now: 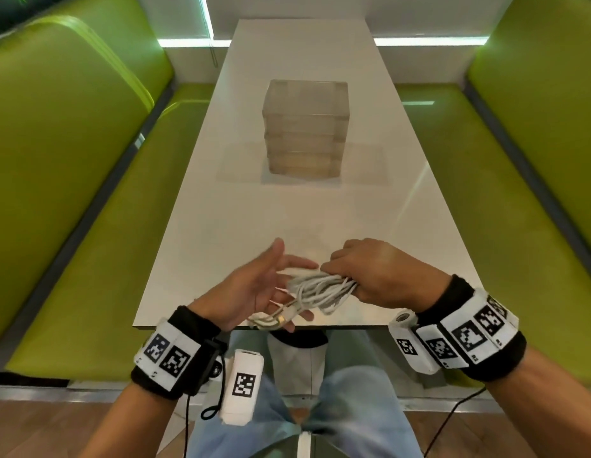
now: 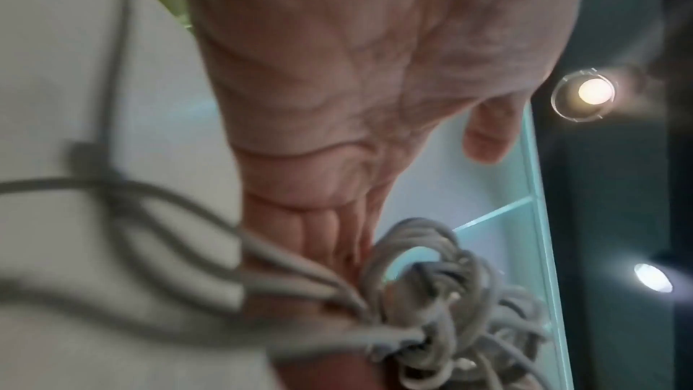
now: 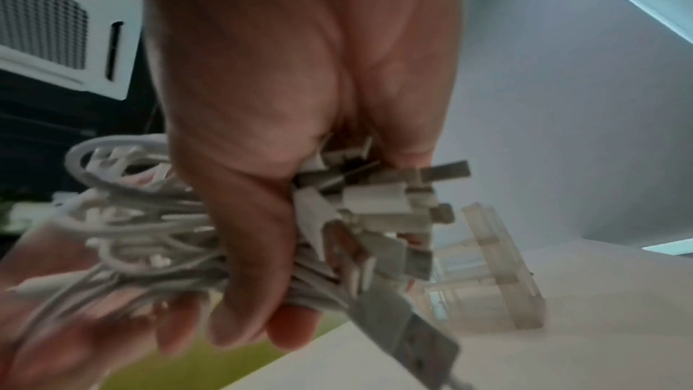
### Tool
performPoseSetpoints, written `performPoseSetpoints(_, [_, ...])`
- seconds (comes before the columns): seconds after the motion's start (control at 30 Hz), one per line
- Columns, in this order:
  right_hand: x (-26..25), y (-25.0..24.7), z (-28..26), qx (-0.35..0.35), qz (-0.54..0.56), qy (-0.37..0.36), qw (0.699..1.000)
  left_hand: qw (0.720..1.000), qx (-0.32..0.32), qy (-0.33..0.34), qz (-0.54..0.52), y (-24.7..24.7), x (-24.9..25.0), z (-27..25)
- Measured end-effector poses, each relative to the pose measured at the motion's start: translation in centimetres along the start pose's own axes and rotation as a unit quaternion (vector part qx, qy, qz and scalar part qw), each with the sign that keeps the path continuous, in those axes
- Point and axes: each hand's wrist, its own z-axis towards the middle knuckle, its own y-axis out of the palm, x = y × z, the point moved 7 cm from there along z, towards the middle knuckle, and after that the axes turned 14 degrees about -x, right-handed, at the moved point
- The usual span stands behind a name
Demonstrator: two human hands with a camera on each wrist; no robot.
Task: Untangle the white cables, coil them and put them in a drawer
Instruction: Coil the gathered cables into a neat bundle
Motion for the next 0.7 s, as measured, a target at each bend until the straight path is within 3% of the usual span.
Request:
performPoseSetpoints(0.1, [-1.6, 1.1, 1.3, -0.081, -0.042, 0.002, 0.996, 0.975, 0.024, -0.110, 0.194, 1.6, -0.3, 1.1])
performPoseSetpoints(0.2, [-2.4, 1.8, 1.5, -0.119, -0.003, -0.017, 0.993, 0.950, 0.013, -0.157, 0.268, 2.5, -1.4, 1.9])
performPoseSetpoints(0.27, [-2.2, 2.1, 1.1, -0.160, 0.107, -0.010, 0.981, 0.954, 0.017, -0.157, 0.256, 2.4, -1.6, 1.6])
performPoseSetpoints(0.4, [-2.2, 2.4, 0.6, -0.225, 0.290, -0.027, 0.930, 0.953, -0.021, -0.129, 0.272, 2.4, -1.1, 1.4])
performPoseSetpoints(0.7, [-2.2, 2.5, 0.7, -0.208, 0.350, -0.039, 0.913, 0.959, -0.034, -0.101, 0.263, 1.7, -1.5, 1.4])
